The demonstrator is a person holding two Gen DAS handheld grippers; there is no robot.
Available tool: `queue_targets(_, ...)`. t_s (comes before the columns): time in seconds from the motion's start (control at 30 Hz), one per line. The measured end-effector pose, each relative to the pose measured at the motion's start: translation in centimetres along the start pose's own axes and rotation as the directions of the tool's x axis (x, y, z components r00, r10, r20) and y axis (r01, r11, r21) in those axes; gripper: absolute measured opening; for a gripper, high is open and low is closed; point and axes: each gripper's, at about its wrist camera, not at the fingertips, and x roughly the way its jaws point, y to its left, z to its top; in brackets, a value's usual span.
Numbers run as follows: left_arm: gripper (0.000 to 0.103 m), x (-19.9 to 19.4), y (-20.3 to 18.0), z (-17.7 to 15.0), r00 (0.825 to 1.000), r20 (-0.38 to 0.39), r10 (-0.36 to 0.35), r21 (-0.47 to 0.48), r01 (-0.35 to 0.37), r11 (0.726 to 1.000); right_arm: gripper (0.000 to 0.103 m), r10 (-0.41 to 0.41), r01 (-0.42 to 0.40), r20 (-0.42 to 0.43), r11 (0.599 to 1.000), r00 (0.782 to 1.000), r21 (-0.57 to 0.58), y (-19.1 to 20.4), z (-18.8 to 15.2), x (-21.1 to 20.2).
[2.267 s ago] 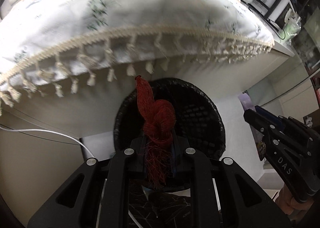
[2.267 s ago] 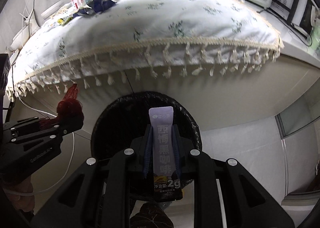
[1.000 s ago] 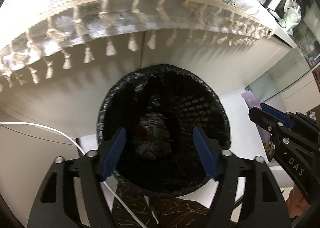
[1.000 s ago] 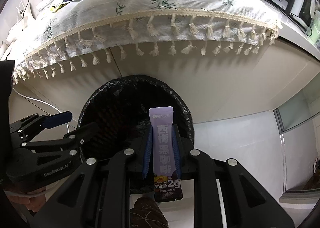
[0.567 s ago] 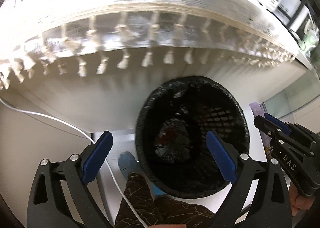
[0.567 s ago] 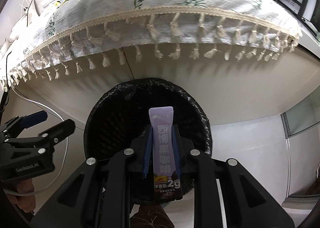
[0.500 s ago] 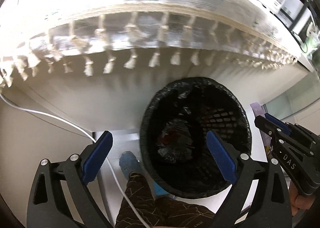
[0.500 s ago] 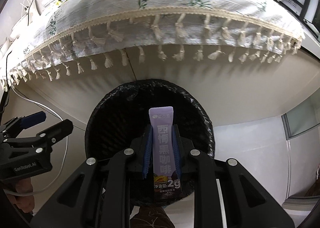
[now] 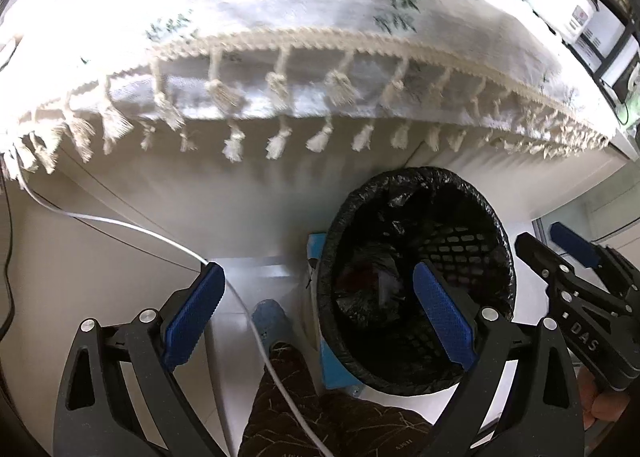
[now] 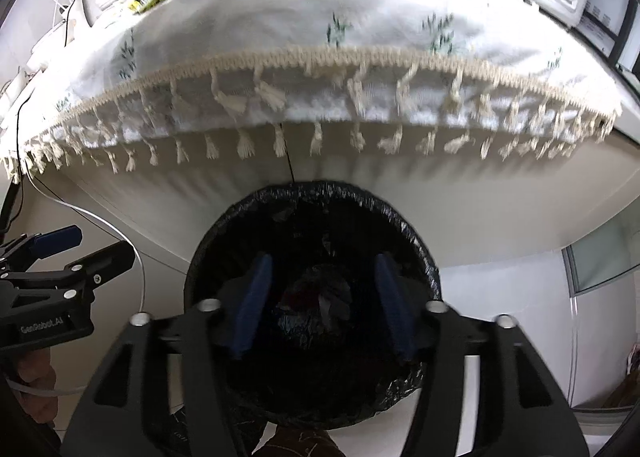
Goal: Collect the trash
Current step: 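Grasp the yellow-and-white snack bag with the left tool while the right tool grasps the blue snack bag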
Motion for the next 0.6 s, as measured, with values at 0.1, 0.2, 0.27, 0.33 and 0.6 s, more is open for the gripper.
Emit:
queue_targets(0.1,0.094,-1.0,0.6,1.2,1.0,0.003,0.002,-0.01,-0.002,1.0,0.075,-0.006,0.006,0.017,1.0,1.0,-0.004,0.0,1.1,-1.3)
queue_targets(0.2,0.094,-2.4,1.3,2.5,1.0,0.018,0.004,-0.019,-0.003,1.0,0.081,-0.01,0.011,0.037,1.0,0.999,-0.008,0.6,2.6,-2.4)
queue_targets(0.27,0.094,-3.3,1.6,3.4,0.999,0.034,0.004,-0.023,-0.003,1.0,0.085,-0.007,0.007,0.055,1.0,0.998,-0.003,0.8,3.6,-3.4)
queue_targets(0.33,0.094,-4.1,1.9,4.6,0.999,0.045,0.008,-0.031,-0.007,1.0,0.087,-0.003,0.003,0.067,1.0,0.998,0.004,0.6,4.5,-4.3)
queue_targets(0.6,0.093,-6.5,3.6,9.3,0.997,0.082,0.014,-0.051,-0.01,0.999,0.09,0.011,-0.013,0.101,1.0,0.995,0.019,0.1,8.7,-6.5)
